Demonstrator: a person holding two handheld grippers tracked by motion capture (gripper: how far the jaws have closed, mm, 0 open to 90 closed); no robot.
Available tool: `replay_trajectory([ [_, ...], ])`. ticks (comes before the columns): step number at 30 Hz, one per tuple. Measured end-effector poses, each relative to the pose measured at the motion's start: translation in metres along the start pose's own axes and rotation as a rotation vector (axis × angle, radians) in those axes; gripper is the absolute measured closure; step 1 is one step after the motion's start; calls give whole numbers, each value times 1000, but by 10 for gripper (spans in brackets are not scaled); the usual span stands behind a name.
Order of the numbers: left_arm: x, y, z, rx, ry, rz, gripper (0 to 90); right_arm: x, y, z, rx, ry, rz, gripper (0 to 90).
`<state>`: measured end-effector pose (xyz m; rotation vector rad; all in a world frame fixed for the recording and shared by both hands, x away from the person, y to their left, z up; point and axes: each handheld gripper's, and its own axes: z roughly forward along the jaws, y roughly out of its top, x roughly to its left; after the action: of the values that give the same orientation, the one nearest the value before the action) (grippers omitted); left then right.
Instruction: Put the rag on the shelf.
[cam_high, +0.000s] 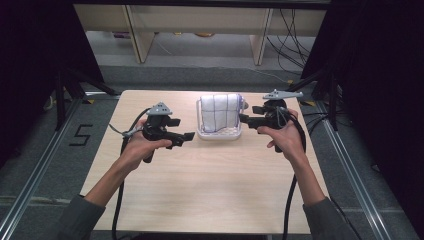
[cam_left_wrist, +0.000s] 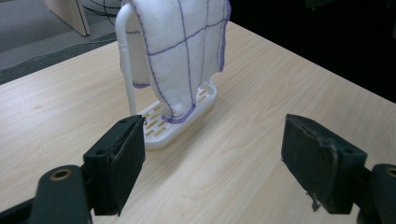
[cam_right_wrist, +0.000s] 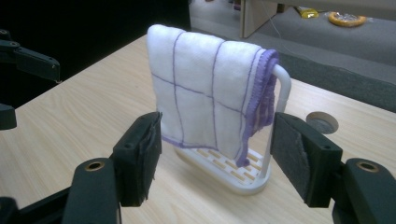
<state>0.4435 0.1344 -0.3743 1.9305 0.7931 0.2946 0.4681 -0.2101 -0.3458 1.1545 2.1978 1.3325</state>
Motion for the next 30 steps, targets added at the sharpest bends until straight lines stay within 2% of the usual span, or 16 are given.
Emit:
replay_trajectory([
  [1,-2,-1,-1,0,-6,1,216,0,-1,0,-5,14,-6,347],
  [9,-8,-9,-7,-1,-18,12,216,7,-11,-1,-7,26,-15,340],
  [13,-10,-16,-9,2,-16,14,216,12,-16,-1,3,28,1,336],
  [14,-9,-18,-10,0,-24,9,215,12,-17,0,-5,32,-15,335],
  [15,-10,-20,-11,0,-22,9,215,14,-18,0,-8,35,-11,334],
  [16,-10,-23,-12,0,-39,3,215,14,-19,0,-2,41,-26,333],
  [18,-11,-26,-13,2,-38,2,213,18,-22,-2,11,39,-19,333],
  [19,-12,-28,-14,8,-34,4,212,17,-24,0,-8,50,-48,333],
  [20,-13,-30,-14,5,-30,8,213,19,-26,-1,5,45,-18,333],
  [22,-14,-34,-16,2,-15,16,214,21,-30,0,9,53,-26,332],
  [23,-14,-36,-16,4,-20,16,213,23,-32,-1,16,61,-8,333],
  [25,-15,-41,-17,10,-25,8,213,23,-36,0,17,72,-17,332],
  [27,-15,-45,-17,9,-31,8,213,22,-39,-1,24,54,-34,331],
  [29,-16,-48,-18,15,-28,7,213,24,-43,-1,27,67,-11,331],
  [30,-17,-50,-19,18,-21,8,213,23,-45,-2,31,62,-17,331],
])
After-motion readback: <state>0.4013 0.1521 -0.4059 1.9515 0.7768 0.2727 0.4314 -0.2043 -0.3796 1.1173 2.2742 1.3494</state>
